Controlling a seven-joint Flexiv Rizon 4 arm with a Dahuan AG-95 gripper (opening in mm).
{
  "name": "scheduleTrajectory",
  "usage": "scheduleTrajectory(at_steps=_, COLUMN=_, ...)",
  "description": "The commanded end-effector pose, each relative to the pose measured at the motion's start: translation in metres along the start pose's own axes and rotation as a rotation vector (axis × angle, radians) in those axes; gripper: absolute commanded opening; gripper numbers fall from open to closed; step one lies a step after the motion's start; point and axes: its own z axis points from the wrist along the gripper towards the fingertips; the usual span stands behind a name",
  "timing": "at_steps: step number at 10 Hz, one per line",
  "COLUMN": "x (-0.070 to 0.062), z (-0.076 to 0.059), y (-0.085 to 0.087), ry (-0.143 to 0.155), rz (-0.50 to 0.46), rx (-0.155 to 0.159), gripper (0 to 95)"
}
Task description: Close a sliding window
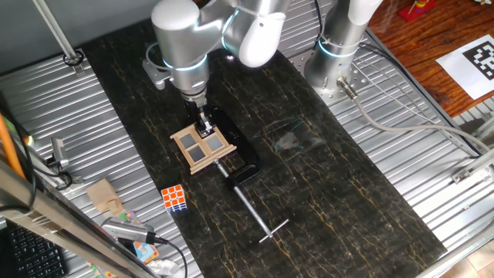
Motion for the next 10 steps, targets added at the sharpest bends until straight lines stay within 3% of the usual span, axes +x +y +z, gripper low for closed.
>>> scheduleTrajectory(at_steps=1, x=0.0, z=0.004, y=0.0, ry=-0.002, rz=-0.001, rx=-0.006, gripper=0.0)
scheduleTrajectory(at_steps=3, x=0.0, z=0.006, y=0.001, ry=-0.002, rz=-0.002, rx=-0.018, gripper=0.0)
scheduleTrajectory(at_steps=5, x=0.001, z=0.008, y=0.001, ry=-0.003, rz=0.005, rx=-0.053, gripper=0.0)
scheduleTrajectory(at_steps=10, x=0.002, z=0.014, y=0.002, ry=-0.004, rz=0.006, rx=-0.072, gripper=0.0)
